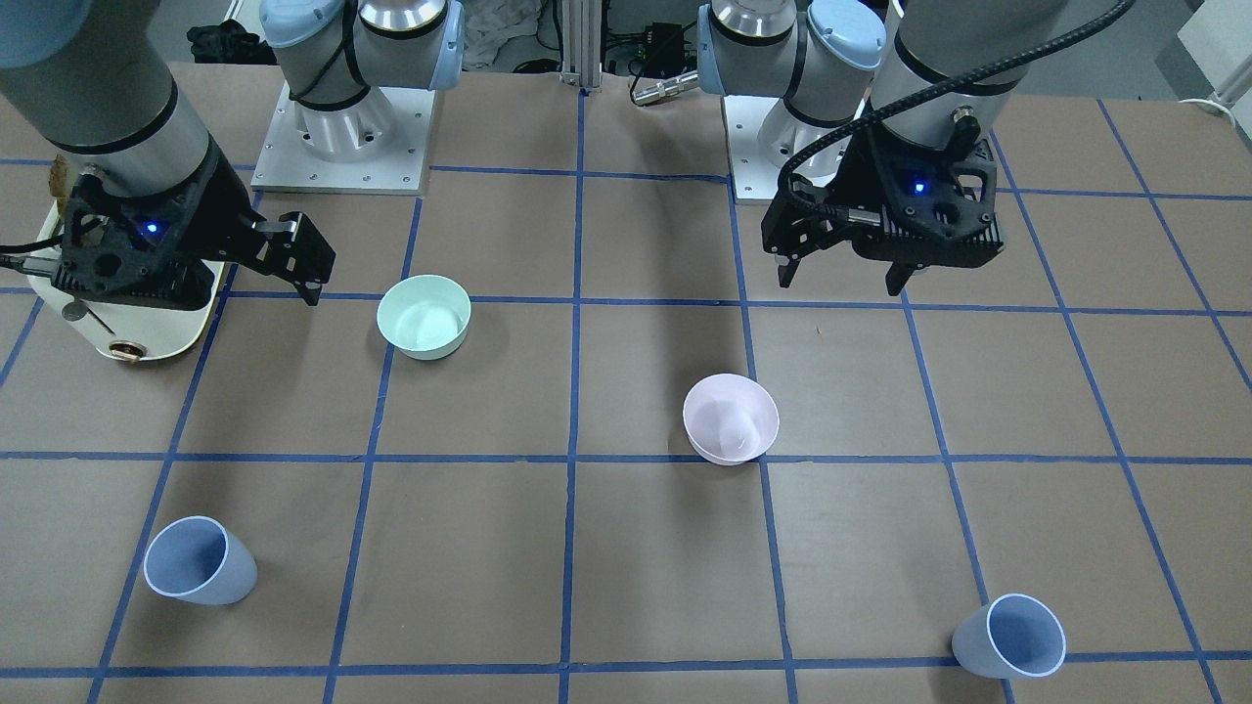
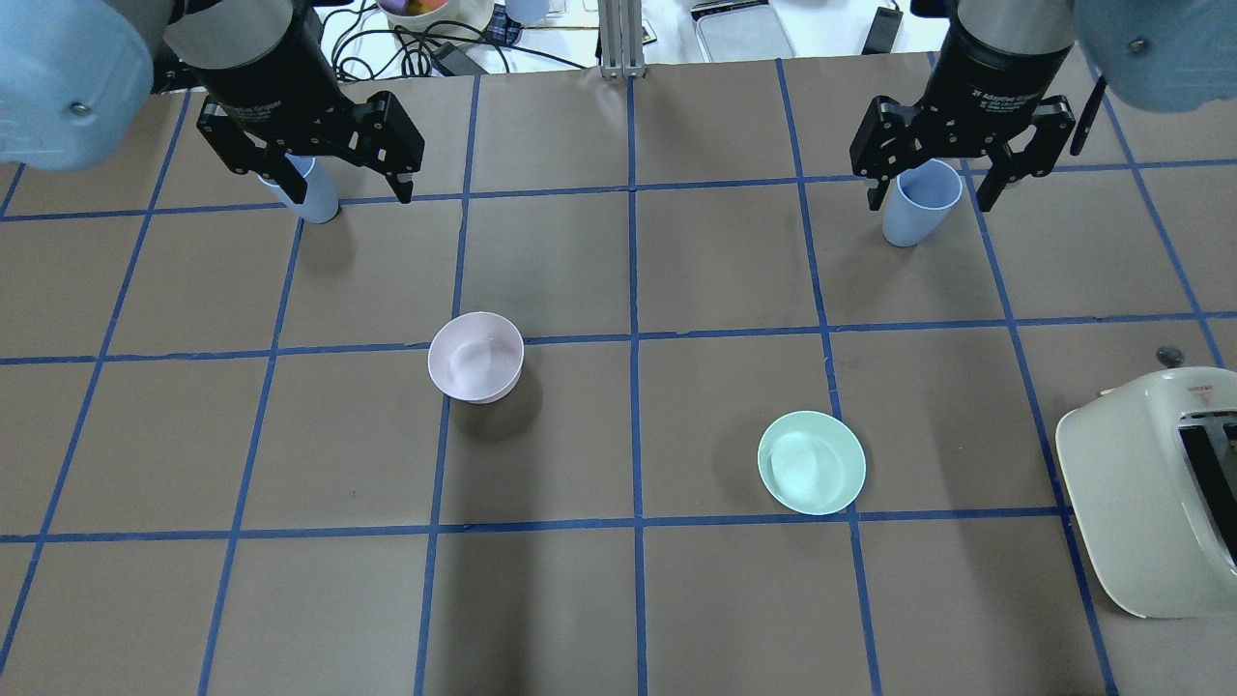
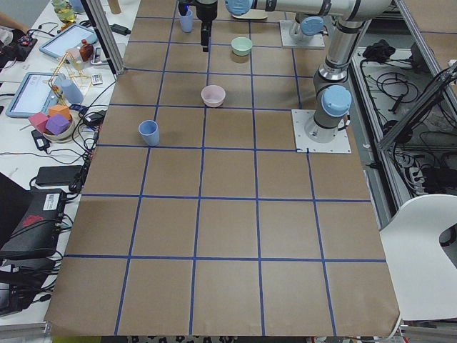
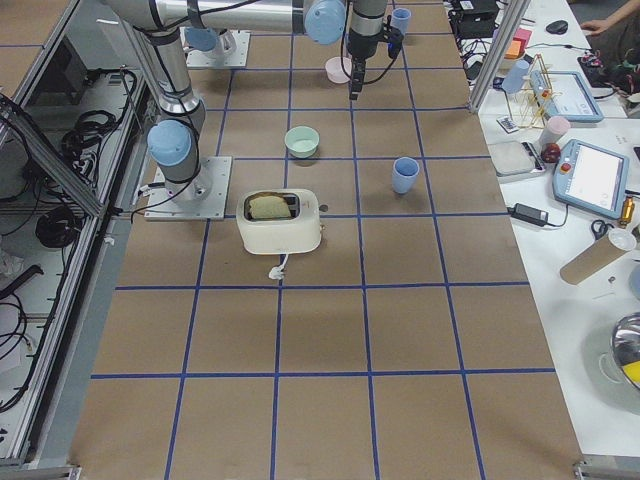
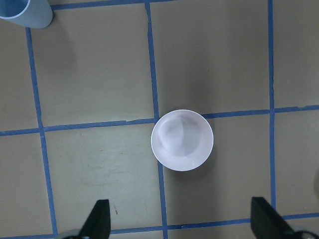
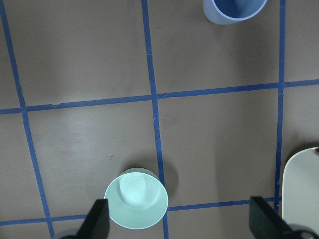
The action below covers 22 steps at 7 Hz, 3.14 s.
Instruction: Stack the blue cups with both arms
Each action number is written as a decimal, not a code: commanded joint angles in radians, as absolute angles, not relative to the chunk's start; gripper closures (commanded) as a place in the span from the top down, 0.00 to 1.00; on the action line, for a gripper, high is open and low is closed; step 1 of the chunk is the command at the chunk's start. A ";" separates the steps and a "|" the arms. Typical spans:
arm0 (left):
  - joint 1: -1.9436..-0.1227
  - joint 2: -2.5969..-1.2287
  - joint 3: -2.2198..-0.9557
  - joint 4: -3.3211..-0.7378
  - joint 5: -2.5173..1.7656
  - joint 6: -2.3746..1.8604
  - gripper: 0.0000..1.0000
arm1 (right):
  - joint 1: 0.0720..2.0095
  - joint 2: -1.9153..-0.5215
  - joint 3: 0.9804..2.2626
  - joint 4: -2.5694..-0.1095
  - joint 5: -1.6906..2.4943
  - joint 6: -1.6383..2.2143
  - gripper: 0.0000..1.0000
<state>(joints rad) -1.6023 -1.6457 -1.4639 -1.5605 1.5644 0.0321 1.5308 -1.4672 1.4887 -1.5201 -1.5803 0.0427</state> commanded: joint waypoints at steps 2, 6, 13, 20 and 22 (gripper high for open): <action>-1.595 -1.734 -1.401 -1.540 1.558 0.031 1.00 | 1.528 -1.465 1.485 -1.519 -1.583 0.043 1.00; -1.395 -2.134 -1.277 -1.258 1.568 0.076 0.80 | 1.500 -1.430 1.482 -1.569 -1.595 0.025 1.00; -1.374 -2.319 -1.174 -1.100 1.646 0.158 0.07 | 1.353 -1.005 1.187 -1.742 -1.585 -0.112 1.00; -1.884 -2.218 -1.178 -1.147 1.600 -0.537 0.00 | 1.336 -0.897 1.235 -1.770 -1.598 -0.160 1.00; -2.006 -2.189 -1.328 -1.140 1.591 -0.716 0.00 | 1.335 -0.899 1.241 -1.772 -1.597 -0.160 0.86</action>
